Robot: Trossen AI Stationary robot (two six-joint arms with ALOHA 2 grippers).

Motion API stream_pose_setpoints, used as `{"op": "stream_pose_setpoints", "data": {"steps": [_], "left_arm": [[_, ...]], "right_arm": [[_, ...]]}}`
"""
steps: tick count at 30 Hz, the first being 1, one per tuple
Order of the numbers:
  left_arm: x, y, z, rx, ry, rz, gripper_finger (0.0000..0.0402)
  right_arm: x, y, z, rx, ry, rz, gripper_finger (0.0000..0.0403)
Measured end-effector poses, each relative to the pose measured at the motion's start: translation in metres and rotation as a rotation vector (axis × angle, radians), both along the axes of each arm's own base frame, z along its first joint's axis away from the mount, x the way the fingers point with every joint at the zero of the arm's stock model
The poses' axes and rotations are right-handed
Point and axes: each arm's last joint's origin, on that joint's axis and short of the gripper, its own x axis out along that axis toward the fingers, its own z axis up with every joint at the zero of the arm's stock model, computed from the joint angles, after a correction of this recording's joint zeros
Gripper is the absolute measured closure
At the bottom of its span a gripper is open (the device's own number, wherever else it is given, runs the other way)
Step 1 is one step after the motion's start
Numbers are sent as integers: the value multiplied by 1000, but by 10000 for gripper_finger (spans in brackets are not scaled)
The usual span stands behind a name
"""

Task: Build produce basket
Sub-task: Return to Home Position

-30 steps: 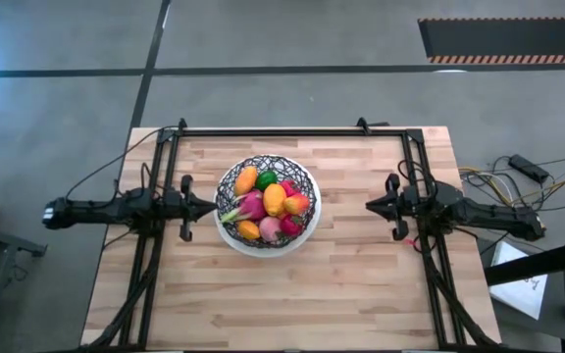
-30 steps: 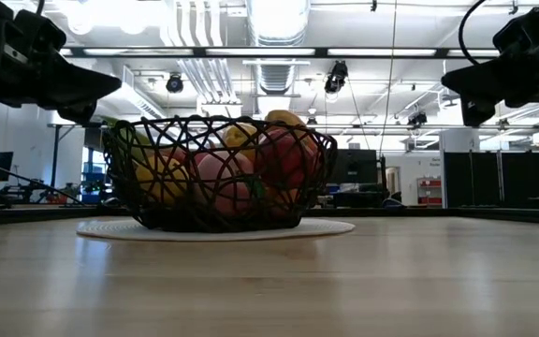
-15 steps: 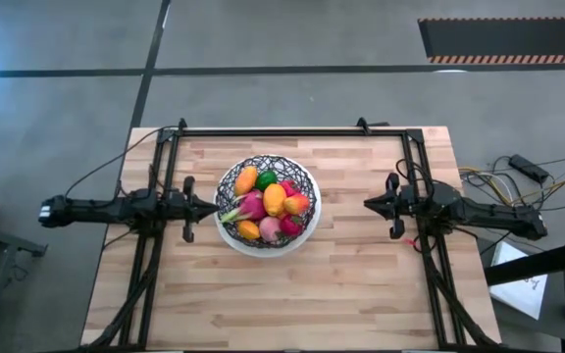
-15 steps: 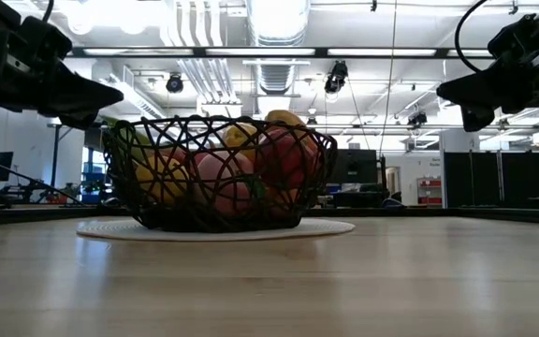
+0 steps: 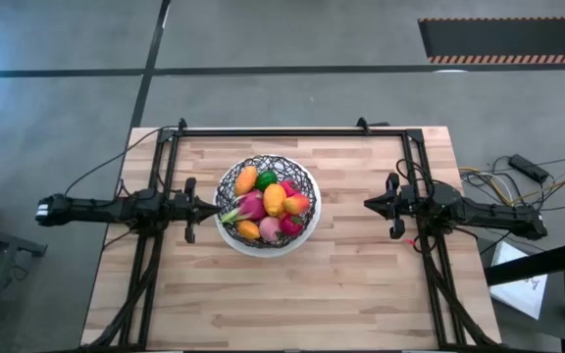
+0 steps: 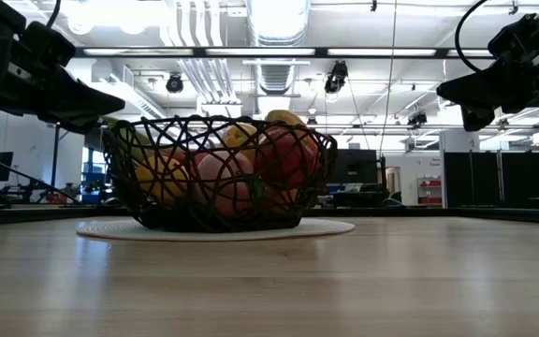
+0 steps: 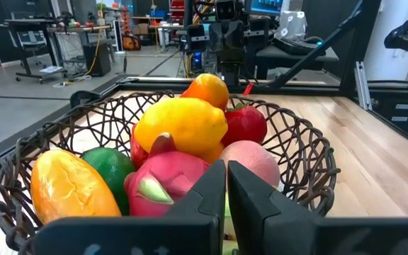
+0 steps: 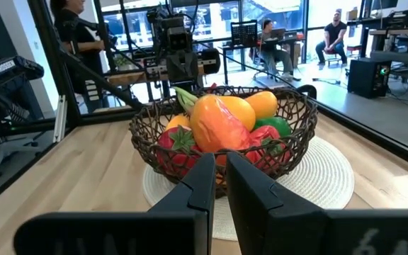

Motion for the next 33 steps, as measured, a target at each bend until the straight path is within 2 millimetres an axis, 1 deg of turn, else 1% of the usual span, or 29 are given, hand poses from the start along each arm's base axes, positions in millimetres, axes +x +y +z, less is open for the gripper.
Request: {"op": "stream_pose_setpoints", "data": {"steps": [11, 21, 25, 30, 33], "left_arm": [[1, 0, -1, 0, 17, 0, 401], [-9, 0, 13, -3, -154, -1, 401], [-9, 0, 17, -4, -196, 4, 401], [-9, 0, 17, -3, -194, 3, 401], [-9, 0, 14, 0, -162, 5, 401]], "right_arm": [[0, 0, 0, 0, -3, -1, 376], [0, 0, 0, 0, -4, -1, 376], [0, 0, 0, 0, -4, -2, 376], [0, 0, 0, 0, -4, -2, 376], [0, 0, 0, 0, -3, -2, 376]]}}
